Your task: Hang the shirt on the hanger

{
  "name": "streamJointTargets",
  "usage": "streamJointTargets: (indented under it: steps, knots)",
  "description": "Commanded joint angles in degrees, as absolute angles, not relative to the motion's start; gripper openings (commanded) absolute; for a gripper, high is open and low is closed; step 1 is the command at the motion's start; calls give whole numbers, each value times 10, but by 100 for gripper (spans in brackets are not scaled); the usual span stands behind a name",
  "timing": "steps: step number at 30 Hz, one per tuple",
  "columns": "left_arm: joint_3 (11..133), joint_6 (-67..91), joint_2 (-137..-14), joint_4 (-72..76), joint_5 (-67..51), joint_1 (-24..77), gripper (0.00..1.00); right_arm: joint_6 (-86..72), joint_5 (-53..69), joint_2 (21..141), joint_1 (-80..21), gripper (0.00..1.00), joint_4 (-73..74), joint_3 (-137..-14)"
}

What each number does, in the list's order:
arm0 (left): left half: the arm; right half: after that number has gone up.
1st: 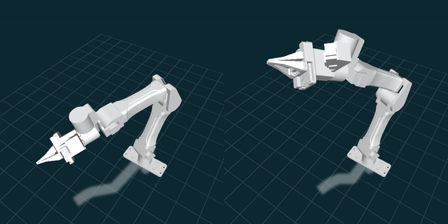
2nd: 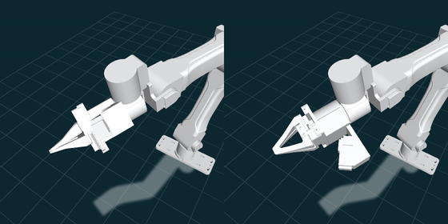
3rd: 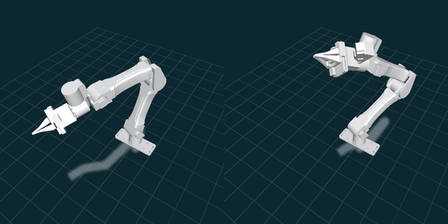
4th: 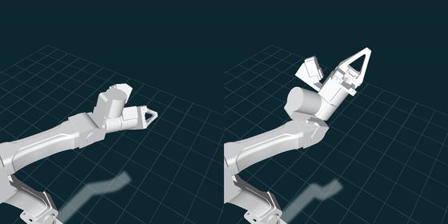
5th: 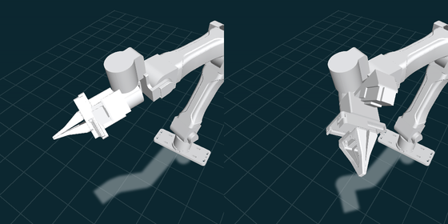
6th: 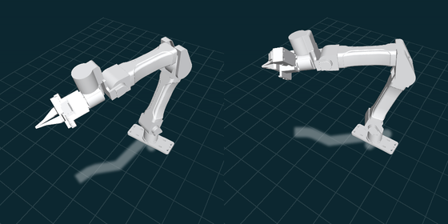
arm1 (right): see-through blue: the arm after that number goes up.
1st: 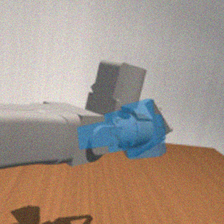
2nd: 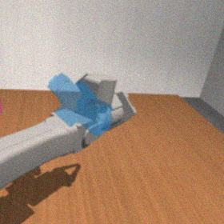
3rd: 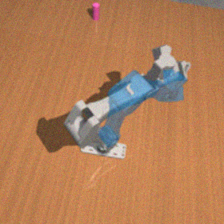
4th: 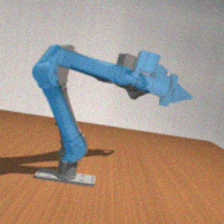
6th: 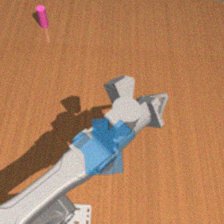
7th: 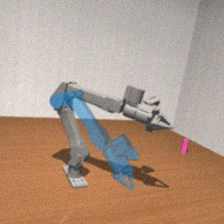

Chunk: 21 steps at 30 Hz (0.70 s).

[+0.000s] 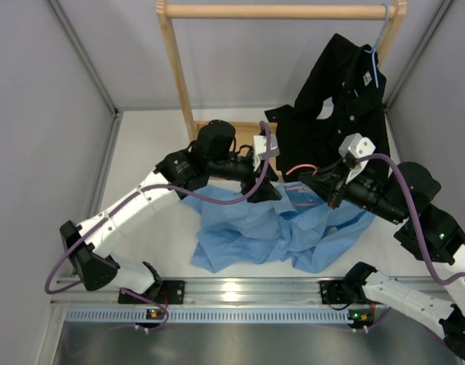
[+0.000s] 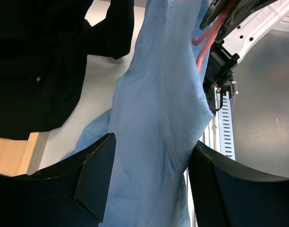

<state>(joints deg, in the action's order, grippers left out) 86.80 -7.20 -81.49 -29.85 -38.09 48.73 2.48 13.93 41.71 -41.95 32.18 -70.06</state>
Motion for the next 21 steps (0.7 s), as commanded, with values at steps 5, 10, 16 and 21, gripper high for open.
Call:
streamJointTargets:
  steps: [5, 10, 16, 21]
  knots:
    - [802, -77, -755, -172, -443, 487, 36, -30, 134, 426, -421, 0, 256, -731]
    - [801, -89, -751, -171, -434, 487, 0, -48, 122, 428, -422, 0, 256, -733]
    - [869, -156, -774, -266, -504, 475, 0, -65, 129, 419, -422, 28, 263, -737]
    - [932, -192, -789, -367, -546, 461, 0, -35, 121, 403, -422, 62, 333, -770]
